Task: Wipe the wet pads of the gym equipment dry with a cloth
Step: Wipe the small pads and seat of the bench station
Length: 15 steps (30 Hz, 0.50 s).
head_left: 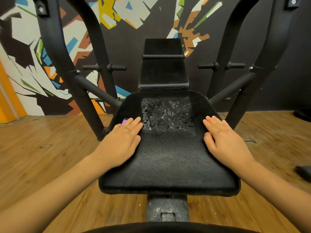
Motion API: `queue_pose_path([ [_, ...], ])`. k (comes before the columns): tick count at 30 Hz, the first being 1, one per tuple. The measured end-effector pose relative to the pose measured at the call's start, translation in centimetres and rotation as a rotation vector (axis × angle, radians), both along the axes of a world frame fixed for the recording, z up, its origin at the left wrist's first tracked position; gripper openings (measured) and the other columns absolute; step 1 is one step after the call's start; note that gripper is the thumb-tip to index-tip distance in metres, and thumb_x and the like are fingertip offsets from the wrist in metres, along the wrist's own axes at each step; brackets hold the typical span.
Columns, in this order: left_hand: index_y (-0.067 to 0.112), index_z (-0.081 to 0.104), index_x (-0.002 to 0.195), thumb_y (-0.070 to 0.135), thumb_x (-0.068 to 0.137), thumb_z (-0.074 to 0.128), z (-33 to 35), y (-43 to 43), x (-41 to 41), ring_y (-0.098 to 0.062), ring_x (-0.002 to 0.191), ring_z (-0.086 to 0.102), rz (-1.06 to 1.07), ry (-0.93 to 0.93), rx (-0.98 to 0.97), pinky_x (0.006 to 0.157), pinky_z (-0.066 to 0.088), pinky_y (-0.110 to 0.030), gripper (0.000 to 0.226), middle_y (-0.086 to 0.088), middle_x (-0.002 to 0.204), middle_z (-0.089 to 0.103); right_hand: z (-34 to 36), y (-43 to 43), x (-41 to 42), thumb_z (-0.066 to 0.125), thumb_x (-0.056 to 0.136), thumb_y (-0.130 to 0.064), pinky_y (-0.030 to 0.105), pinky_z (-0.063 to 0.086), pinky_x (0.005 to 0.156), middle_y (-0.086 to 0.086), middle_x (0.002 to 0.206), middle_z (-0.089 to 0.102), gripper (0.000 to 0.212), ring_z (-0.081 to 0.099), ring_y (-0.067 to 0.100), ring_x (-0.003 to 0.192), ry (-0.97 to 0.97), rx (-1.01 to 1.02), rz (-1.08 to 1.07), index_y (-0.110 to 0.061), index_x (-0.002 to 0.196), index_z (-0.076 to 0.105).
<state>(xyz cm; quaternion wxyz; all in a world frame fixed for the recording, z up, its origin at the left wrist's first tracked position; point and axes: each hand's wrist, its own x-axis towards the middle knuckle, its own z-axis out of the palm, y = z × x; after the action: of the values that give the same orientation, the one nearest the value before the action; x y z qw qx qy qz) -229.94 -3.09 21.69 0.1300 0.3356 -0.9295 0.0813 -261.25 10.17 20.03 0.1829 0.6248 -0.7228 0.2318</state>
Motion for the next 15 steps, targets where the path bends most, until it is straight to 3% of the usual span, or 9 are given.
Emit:
queue_pose_path([
  [4, 0.014, 0.035, 0.156, 0.046, 0.103, 0.012, -2.3, 2.5, 0.9, -0.025, 0.152, 0.027, 0.041, 0.0, -0.107, 0.119, 0.03, -0.045, 0.067, -0.001, 0.166, 0.024, 0.2, 0.2, 0.3, 0.034, 0.097, -0.032, 0.032, 0.014, 0.119, 0.009, 0.152, 0.049, 0.057, 0.036, 0.023, 0.146, 0.024, -0.032, 0.007, -0.007, 0.145, 0.051],
  [8, 0.015, 0.02, 0.161, 0.045, 0.102, 0.008, -1.1, 2.7, -4.8, -0.022, 0.156, 0.011, -0.158, -0.064, -0.12, 0.125, 0.016, -0.04, 0.068, -0.001, 0.17, 0.009, 0.2, 0.1, 0.3, 0.037, 0.101, -0.028, 0.031, 0.015, 0.12, 0.007, 0.152, 0.049, 0.051, 0.037, 0.022, 0.145, 0.03, -0.046, -0.008, -0.008, 0.145, 0.052],
  [15, 0.006, 0.025, 0.159, 0.037, 0.108, 0.028, -1.5, 4.4, -13.4, -0.029, 0.154, 0.017, -0.255, -0.036, -0.177, 0.124, 0.02, -0.045, 0.06, -0.01, 0.168, 0.015, 0.1, 0.0, 0.2, 0.045, 0.102, -0.024, 0.032, 0.016, 0.121, 0.005, 0.154, 0.047, 0.048, 0.034, 0.018, 0.148, -0.013, -0.048, -0.01, -0.011, 0.148, 0.05],
])
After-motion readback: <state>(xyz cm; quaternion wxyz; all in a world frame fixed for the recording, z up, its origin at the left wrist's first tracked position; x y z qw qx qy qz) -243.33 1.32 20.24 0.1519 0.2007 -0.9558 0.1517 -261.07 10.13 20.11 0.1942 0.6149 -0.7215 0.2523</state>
